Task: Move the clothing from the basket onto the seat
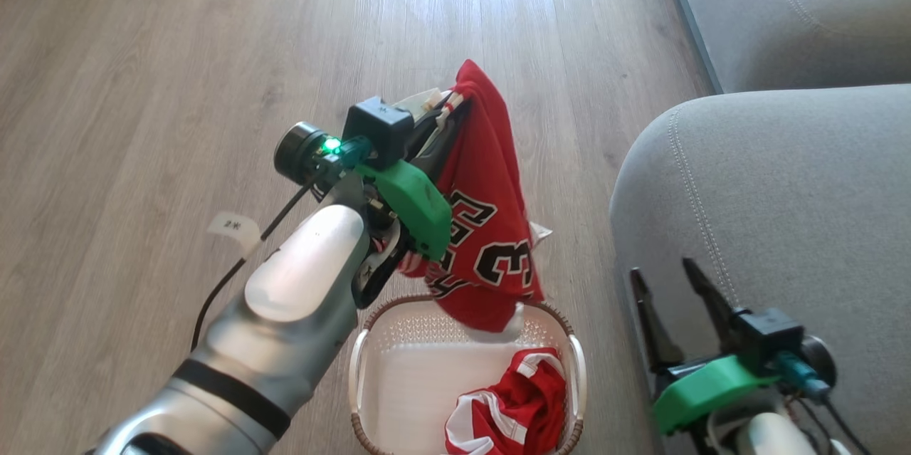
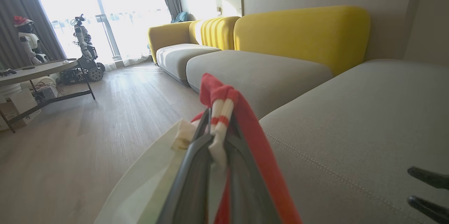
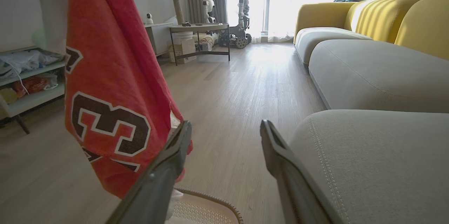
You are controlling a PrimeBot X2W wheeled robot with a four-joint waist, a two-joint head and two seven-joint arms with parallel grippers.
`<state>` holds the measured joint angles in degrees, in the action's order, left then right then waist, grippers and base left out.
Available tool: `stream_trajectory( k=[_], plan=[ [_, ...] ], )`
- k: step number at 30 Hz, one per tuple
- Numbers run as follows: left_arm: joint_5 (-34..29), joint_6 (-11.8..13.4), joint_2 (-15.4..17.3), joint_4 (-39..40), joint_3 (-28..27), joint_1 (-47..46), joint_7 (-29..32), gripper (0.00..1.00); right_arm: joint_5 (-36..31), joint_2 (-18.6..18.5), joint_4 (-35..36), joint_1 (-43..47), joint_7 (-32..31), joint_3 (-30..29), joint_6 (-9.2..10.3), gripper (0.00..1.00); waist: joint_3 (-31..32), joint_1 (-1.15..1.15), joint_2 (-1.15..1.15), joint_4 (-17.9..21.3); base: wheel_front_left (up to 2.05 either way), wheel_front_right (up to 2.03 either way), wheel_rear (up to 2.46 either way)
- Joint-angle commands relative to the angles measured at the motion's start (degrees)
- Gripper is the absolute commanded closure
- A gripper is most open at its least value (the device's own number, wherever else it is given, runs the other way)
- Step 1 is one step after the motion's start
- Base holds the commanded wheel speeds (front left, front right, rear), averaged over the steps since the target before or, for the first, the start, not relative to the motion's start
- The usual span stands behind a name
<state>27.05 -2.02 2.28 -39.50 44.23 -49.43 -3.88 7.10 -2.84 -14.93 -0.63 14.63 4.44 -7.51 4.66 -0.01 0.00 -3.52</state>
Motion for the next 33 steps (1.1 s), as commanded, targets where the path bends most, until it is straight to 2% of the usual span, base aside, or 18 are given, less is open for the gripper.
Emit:
stream_trajectory(
  k=[1, 7, 18, 26, 27, 28, 29, 30, 33],
  plan=[
    [0.5, -0.06, 0.88, 2.44, -1.38, -4.38, 0.52, 1.0, -0.35, -0.04, 1.31, -3.59, 0.37, 2.71, 0.02, 0.0, 0.03, 0.01, 0.0, -0.06, 0.0, 0.0, 0.0],
    [1.94, 0.17, 0.68, 3.89, -0.11, -5.8, 0.95, 1.0, -3.01, -0.04, -2.36, -7.5, 0.37, 9.6, 0.02, 0.0, 0.15, 0.01, 0.0, -0.18, 0.0, 0.0, 0.0],
    [6.08, 1.92, 0.61, 7.57, 4.8, -8.14, 1.43, 1.0, -10.37, -0.04, -16.04, -16.66, 0.37, 18.19, 0.02, 0.0, 1.05, 0.01, 0.0, -1.96, 0.0, 0.0, 0.0],
    [8.14, 3.28, 0.61, 8.68, 8.1, -8.31, 1.23, 1.0, -6.78, -0.04, -12.24, -19.22, 0.37, 17.85, 0.02, 0.0, 1.39, 0.01, 0.0, -3.28, 0.0, 0.0, 0.0],
    [8.41, 3.42, 0.6, 8.62, 8.35, -8.2, 1.25, 1.0, -6.34, -0.04, -11.67, -19.19, 0.37, 17.81, 0.02, 0.04, 1.4, 0.01, 0.0, -3.4, 0.0, 0.0, 0.0],
    [8.64, 3.59, 0.6, 8.43, 8.49, -8.1, 1.21, 1.0, -6.05, -0.04, -11.23, -19.11, 0.37, 17.85, 0.02, 0.51, 1.39, 0.01, 0.0, -3.48, 0.0, 0.0, 0.0],
    [8.83, 3.75, 0.6, 8.07, 8.55, -7.97, 1.19, 1.0, -5.76, -0.04, -10.82, -19.0, 0.37, 17.94, 0.02, 0.78, 1.36, 0.01, 0.0, -3.52, 0.0, 0.0, 0.0],
    [8.95, 3.86, 0.6, 7.6, 8.53, -7.86, 1.11, 1.0, -5.38, -0.04, -10.37, -18.84, 0.37, 17.97, 0.02, 1.0, 1.3, 0.01, 0.0, -3.51, 0.0, 0.0, 0.0],
    [9.26, 4.02, 0.75, 6.44, 8.37, -7.5, 0.94, 1.0, -4.76, -0.04, -9.63, -18.37, 0.37, 17.95, 0.02, 1.0, 1.18, 0.01, 0.0, -3.4, 0.0, 0.0, 0.0]
  ],
)
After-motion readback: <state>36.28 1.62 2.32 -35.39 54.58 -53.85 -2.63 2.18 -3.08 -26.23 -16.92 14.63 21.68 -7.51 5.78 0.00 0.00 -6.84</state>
